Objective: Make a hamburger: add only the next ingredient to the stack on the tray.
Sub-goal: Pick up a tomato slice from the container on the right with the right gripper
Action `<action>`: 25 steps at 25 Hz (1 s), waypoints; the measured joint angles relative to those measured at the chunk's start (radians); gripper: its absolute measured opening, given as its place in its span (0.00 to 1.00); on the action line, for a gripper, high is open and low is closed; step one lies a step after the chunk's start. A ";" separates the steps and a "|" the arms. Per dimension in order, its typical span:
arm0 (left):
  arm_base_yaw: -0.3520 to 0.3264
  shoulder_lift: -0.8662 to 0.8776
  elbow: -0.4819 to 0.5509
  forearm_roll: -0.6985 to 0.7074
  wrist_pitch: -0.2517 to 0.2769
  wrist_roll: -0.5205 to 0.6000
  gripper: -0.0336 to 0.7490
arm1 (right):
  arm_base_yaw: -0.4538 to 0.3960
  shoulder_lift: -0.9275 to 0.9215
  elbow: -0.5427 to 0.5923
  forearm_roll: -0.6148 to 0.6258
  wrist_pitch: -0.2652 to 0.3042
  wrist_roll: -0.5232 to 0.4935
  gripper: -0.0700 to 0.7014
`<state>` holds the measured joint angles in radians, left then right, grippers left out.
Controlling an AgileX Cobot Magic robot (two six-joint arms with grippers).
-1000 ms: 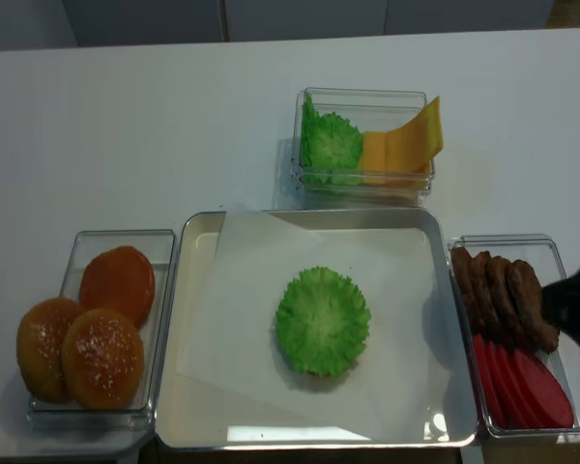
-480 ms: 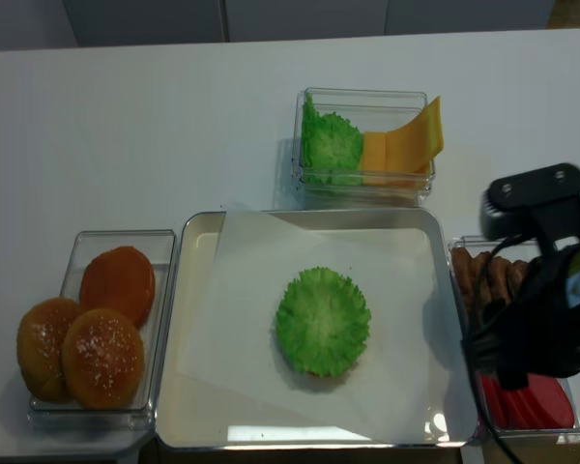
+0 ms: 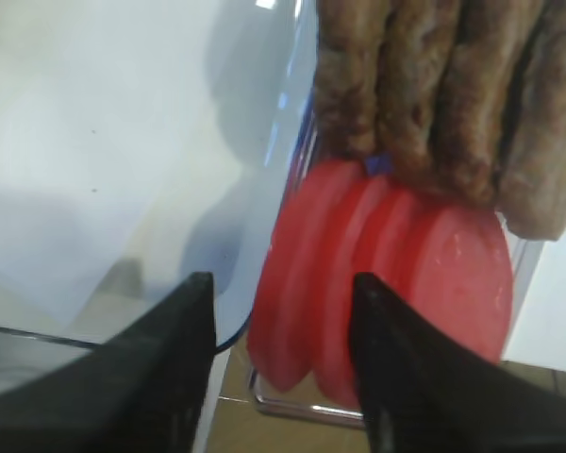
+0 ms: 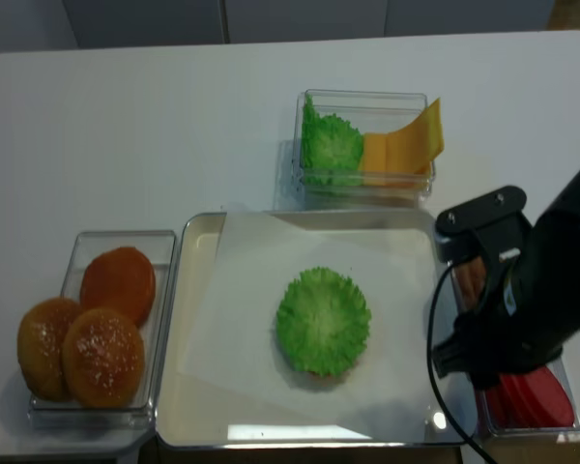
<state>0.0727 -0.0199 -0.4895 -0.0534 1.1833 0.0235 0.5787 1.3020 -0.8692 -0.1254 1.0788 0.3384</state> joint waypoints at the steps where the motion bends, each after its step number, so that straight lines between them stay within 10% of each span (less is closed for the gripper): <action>1: 0.000 0.000 0.000 0.000 0.000 0.000 0.59 | 0.004 0.003 0.000 -0.003 -0.005 0.002 0.55; 25: 0.000 0.000 0.000 0.000 0.000 0.000 0.59 | 0.010 0.040 -0.004 -0.028 0.009 0.000 0.33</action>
<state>0.0727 -0.0199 -0.4895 -0.0534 1.1833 0.0235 0.5884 1.3419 -0.8732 -0.1538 1.0874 0.3386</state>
